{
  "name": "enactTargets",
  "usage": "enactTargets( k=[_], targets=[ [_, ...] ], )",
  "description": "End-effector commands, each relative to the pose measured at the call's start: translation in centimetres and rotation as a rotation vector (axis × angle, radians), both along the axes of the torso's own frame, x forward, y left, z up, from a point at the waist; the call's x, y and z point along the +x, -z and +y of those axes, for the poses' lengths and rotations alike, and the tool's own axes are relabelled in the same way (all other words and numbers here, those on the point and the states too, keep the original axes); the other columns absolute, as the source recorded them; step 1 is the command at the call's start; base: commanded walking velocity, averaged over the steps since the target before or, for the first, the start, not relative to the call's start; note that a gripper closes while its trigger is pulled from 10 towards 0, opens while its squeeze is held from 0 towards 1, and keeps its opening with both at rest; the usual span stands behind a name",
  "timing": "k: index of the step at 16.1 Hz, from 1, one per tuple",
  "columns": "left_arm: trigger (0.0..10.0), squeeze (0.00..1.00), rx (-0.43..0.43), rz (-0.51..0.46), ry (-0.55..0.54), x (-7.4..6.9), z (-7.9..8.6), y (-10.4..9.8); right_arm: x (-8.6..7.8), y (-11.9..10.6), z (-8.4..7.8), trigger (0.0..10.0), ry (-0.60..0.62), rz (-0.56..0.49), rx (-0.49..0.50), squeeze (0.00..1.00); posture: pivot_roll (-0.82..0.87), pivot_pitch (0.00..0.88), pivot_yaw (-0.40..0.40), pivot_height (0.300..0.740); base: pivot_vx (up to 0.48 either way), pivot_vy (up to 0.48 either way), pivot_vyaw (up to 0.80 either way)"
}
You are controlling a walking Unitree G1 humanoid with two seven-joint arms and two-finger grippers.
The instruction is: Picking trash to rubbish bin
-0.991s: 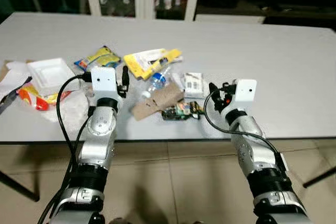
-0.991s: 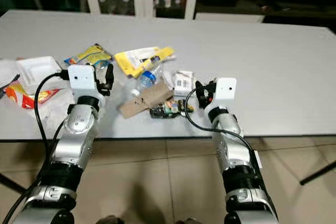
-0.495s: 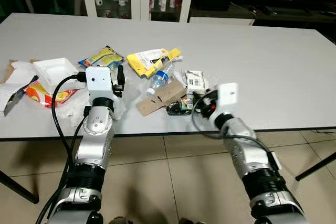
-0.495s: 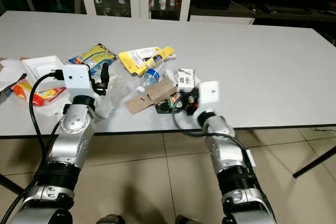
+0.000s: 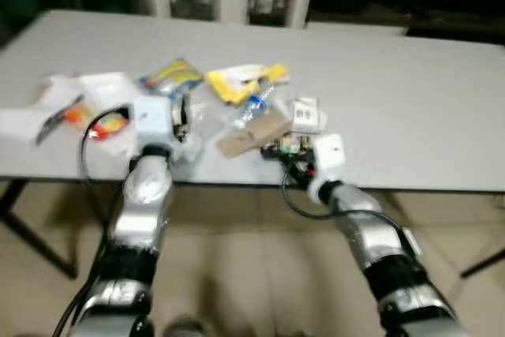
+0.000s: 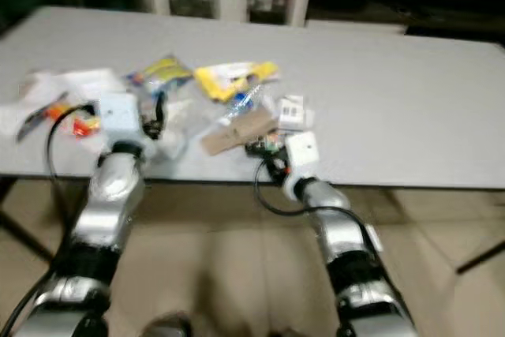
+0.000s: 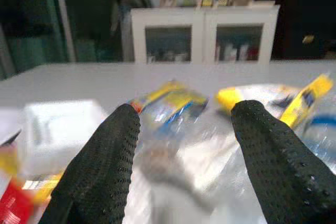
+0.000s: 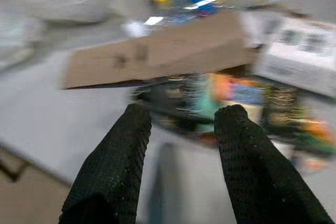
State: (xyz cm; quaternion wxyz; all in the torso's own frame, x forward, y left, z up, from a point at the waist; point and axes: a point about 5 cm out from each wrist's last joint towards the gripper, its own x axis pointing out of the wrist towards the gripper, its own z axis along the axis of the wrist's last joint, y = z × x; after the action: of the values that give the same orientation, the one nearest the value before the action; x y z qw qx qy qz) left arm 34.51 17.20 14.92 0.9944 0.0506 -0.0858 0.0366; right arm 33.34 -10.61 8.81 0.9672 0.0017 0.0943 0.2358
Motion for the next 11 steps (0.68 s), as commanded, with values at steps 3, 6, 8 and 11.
enactTargets(
  k=[3, 6, 8, 11],
  targets=[
    [10.0, 0.0, 0.015, 0.006, 0.007, 0.21, -0.33, -0.18, -0.1, 0.14, -0.18, 10.0, -0.021, 0.006, -0.012, 0.0, 0.04, 0.08, -0.076, 0.74, 0.0, 0.0, 0.0],
    [10.0, 0.0, 0.023, 0.012, 0.003, 0.21, -0.16, -0.15, -0.07, -0.05, -0.15, 10.0, -0.016, -0.004, -0.002, 0.0, 0.04, 0.083, -0.073, 0.74, 0.439, 0.0, 0.0],
    [10.0, 0.0, 0.006, 0.006, 0.017, 0.2, -0.42, -0.17, -0.15, 0.11, -0.14, 10.0, -0.016, 0.001, -0.006, 0.0, 0.04, 0.083, -0.073, 0.74, 0.178, 0.0, 0.0],
    [10.0, 0.0, 0.011, 0.005, 0.022, 0.18, -0.44, -0.26, -0.07, -0.18, -0.22, 10.0, -0.001, -0.015, 0.004, 0.0, 0.04, 0.083, -0.068, 0.74, 0.0, 0.0, 0.0]
  ],
)
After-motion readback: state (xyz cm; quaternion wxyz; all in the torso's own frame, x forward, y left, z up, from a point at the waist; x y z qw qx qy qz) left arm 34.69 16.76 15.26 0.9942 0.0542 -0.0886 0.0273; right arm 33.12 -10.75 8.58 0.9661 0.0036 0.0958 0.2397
